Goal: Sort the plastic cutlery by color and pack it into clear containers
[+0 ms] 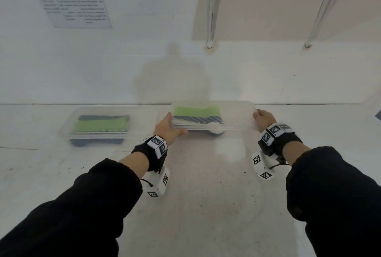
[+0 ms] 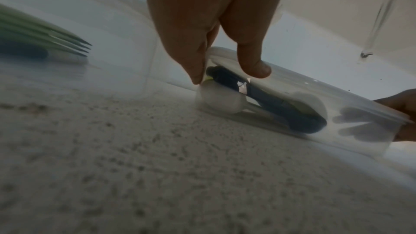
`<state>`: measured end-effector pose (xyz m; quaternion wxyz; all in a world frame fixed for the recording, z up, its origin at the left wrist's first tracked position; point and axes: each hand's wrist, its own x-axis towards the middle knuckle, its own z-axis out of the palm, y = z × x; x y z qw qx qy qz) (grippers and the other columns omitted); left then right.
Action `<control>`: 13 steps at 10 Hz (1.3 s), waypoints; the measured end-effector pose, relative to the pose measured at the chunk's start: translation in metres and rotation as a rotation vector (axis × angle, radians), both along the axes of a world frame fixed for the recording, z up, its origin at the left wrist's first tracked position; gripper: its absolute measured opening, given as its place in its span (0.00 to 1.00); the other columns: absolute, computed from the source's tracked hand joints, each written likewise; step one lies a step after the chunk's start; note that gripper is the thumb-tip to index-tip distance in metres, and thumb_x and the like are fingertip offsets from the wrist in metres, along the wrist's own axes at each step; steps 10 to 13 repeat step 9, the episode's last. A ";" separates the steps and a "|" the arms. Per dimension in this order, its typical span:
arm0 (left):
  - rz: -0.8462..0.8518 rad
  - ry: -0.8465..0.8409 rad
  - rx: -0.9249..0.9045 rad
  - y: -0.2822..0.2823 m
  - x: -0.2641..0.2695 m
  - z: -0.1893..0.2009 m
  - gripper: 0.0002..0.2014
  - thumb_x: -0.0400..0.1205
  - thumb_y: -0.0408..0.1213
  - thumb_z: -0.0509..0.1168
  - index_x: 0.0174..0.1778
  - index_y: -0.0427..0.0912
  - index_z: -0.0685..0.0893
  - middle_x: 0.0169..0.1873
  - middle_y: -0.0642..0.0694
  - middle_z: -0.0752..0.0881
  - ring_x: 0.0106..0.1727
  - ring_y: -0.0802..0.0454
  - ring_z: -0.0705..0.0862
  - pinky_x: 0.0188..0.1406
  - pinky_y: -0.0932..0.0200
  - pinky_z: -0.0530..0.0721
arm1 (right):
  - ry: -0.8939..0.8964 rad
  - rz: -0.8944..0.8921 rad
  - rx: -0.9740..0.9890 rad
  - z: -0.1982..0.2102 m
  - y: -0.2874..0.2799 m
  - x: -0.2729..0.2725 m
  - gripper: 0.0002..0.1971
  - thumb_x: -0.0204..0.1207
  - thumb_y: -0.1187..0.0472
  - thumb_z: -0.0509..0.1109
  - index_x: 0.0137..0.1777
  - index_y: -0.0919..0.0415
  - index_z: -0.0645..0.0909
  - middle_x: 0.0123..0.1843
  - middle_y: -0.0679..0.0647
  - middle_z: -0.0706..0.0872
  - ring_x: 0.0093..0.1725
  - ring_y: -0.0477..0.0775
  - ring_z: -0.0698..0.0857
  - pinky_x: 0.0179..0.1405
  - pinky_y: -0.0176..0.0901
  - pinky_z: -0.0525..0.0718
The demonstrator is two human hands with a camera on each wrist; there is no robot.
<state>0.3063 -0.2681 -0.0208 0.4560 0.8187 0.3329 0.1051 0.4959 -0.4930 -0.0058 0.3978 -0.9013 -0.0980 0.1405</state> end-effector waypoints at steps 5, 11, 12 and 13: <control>-0.020 -0.060 -0.099 -0.012 0.000 -0.007 0.43 0.81 0.38 0.67 0.82 0.36 0.44 0.82 0.41 0.53 0.83 0.46 0.54 0.78 0.56 0.56 | 0.042 -0.044 0.083 -0.011 0.001 -0.013 0.24 0.87 0.59 0.47 0.81 0.66 0.54 0.80 0.65 0.63 0.78 0.64 0.65 0.75 0.47 0.63; -0.082 0.038 -0.030 -0.018 -0.018 0.012 0.40 0.82 0.40 0.64 0.82 0.33 0.46 0.81 0.37 0.56 0.81 0.42 0.59 0.76 0.56 0.60 | -0.110 -0.127 -0.053 -0.003 -0.005 -0.030 0.23 0.85 0.58 0.53 0.77 0.68 0.64 0.76 0.68 0.68 0.73 0.68 0.70 0.70 0.52 0.69; -0.082 0.038 -0.030 -0.018 -0.018 0.012 0.40 0.82 0.40 0.64 0.82 0.33 0.46 0.81 0.37 0.56 0.81 0.42 0.59 0.76 0.56 0.60 | -0.110 -0.127 -0.053 -0.003 -0.005 -0.030 0.23 0.85 0.58 0.53 0.77 0.68 0.64 0.76 0.68 0.68 0.73 0.68 0.70 0.70 0.52 0.69; -0.082 0.038 -0.030 -0.018 -0.018 0.012 0.40 0.82 0.40 0.64 0.82 0.33 0.46 0.81 0.37 0.56 0.81 0.42 0.59 0.76 0.56 0.60 | -0.110 -0.127 -0.053 -0.003 -0.005 -0.030 0.23 0.85 0.58 0.53 0.77 0.68 0.64 0.76 0.68 0.68 0.73 0.68 0.70 0.70 0.52 0.69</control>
